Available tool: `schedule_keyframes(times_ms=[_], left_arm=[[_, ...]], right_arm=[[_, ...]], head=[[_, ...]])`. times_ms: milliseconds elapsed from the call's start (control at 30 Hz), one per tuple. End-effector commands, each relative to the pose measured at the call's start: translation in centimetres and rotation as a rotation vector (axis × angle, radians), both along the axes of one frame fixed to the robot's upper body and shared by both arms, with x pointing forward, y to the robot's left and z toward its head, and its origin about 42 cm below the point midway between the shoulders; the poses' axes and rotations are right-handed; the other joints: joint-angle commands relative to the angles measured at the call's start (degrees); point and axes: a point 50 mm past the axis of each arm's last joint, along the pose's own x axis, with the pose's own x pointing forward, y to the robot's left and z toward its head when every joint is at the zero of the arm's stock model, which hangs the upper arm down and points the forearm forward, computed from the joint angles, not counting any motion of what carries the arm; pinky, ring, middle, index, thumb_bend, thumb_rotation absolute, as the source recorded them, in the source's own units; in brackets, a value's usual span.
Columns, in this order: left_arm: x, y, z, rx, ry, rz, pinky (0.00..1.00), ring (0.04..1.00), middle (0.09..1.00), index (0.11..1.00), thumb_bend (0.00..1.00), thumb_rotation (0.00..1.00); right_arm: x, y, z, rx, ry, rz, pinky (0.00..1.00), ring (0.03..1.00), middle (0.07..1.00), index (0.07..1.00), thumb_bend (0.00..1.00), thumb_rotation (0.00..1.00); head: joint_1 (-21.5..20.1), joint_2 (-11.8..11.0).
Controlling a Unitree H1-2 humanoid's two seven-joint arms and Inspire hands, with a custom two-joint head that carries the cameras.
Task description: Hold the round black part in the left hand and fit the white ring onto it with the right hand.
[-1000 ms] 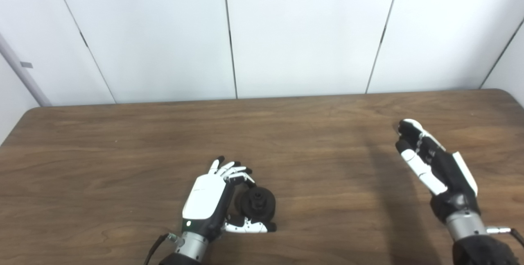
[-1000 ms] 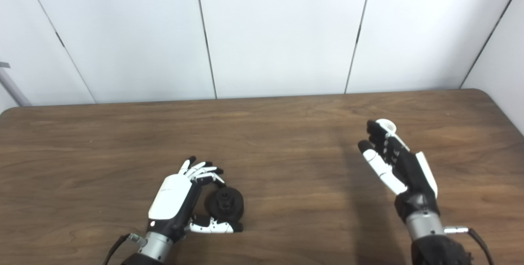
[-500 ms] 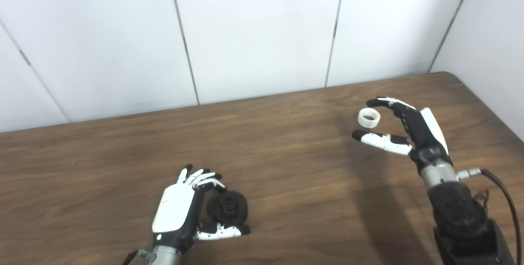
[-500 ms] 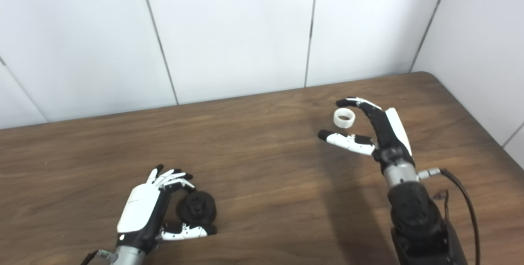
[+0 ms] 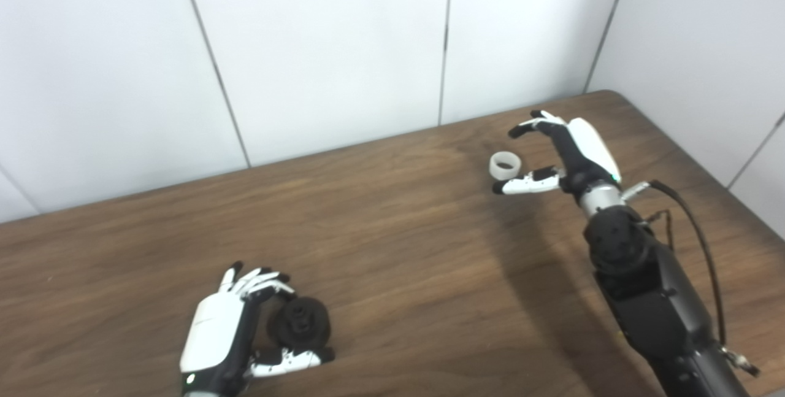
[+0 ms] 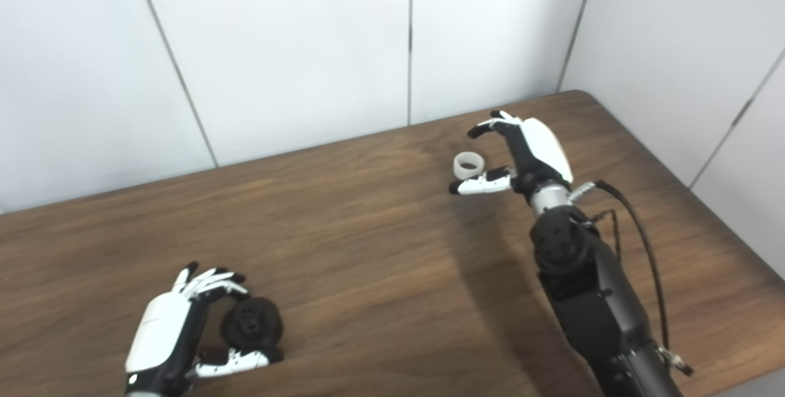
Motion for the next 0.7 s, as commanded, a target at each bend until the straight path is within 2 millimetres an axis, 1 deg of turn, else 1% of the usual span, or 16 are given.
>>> schedule_keyframes(times_ms=[0, 67, 167, 433, 667], left_arm=[[-1.9, 2.4, -3.0, 0.045, 0.09, 0.031, 1.0, 0.855, 0.761, 0.484, 0.52, 0.05], [-1.9, 2.6, -2.9, 0.048, 0.088, 0.031, 1.0, 0.853, 0.761, 0.484, 0.52, 0.05], [-1.8, 2.9, -2.8, 0.049, 0.083, 0.03, 1.0, 0.852, 0.759, 0.484, 0.52, 0.05], [-1.9, 3.4, -2.7, 0.064, 0.078, 0.028, 1.0, 0.848, 0.754, 0.484, 0.52, 0.05], [-2.1, 3.5, -2.4, 0.056, 0.086, 0.025, 1.0, 0.85, 0.756, 0.484, 0.52, 0.05]], right_arm=[[1.7, -0.5, 3.0, -0.042, -0.069, -0.013, 1.0, 0.997, 0.953, 0.708, 0.85, 0.19], [2.9, -0.8, 3.1, -0.059, -0.049, -0.022, 1.0, 1.0, 0.955, 0.713, 0.85, 0.2], [4.1, -1.0, 3.0, -0.082, -0.026, -0.033, 1.0, 1.0, 0.955, 0.713, 0.85, 0.2], [6.6, -1.4, 2.5, -0.158, 0.06, -0.035, 1.0, 0.998, 0.94, 0.709, 0.85, 0.2], [8.2, -1.2, 2.4, -0.175, 0.101, -0.038, 1.0, 0.998, 0.934, 0.717, 0.87, 0.22]], head=[[-0.22, 0.16], [-0.64, 0.25], [-0.86, 0.25], [-1.88, 0.26], [-3.4, 0.55]])
